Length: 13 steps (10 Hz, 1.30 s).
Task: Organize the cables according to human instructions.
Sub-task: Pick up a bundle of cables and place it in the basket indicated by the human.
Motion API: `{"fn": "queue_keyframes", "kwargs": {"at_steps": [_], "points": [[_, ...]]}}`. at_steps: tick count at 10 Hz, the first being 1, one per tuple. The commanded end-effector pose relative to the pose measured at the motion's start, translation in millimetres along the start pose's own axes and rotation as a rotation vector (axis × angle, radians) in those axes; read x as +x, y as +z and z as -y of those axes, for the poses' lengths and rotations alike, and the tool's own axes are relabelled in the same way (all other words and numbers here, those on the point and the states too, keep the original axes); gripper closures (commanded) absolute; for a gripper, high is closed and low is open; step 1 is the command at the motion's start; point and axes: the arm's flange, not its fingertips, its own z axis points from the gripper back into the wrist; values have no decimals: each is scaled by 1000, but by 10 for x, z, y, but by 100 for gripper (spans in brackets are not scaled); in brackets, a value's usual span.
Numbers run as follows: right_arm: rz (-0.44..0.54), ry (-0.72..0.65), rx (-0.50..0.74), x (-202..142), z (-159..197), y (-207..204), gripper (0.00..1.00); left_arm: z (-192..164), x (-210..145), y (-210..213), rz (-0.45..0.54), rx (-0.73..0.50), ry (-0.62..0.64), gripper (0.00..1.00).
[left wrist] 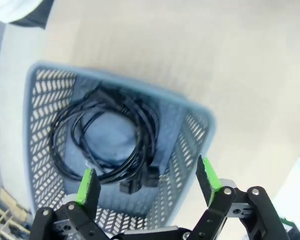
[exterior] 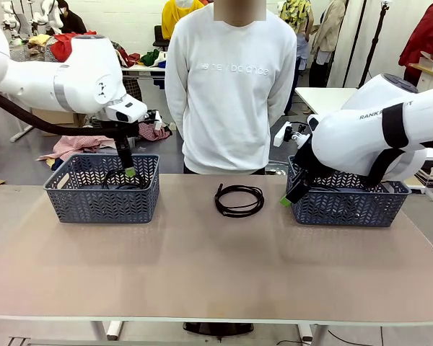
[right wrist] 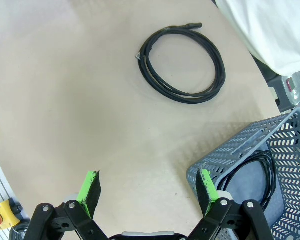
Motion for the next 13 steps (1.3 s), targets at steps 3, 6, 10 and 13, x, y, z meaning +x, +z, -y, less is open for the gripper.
{"fn": "queue_keyframes", "kwargs": {"at_steps": [3,6,10,13], "points": [[-3,6,-8,7,2,8,0,573,19,12,170,-53,21,0],[-3,6,-8,7,2,8,0,987,114,-26,263,-51,-55,0],[-3,6,-8,7,2,8,0,1353,190,-176,282,-27,-92,0],[-3,6,-8,7,2,8,0,1348,290,-187,242,-37,-80,0]]}}
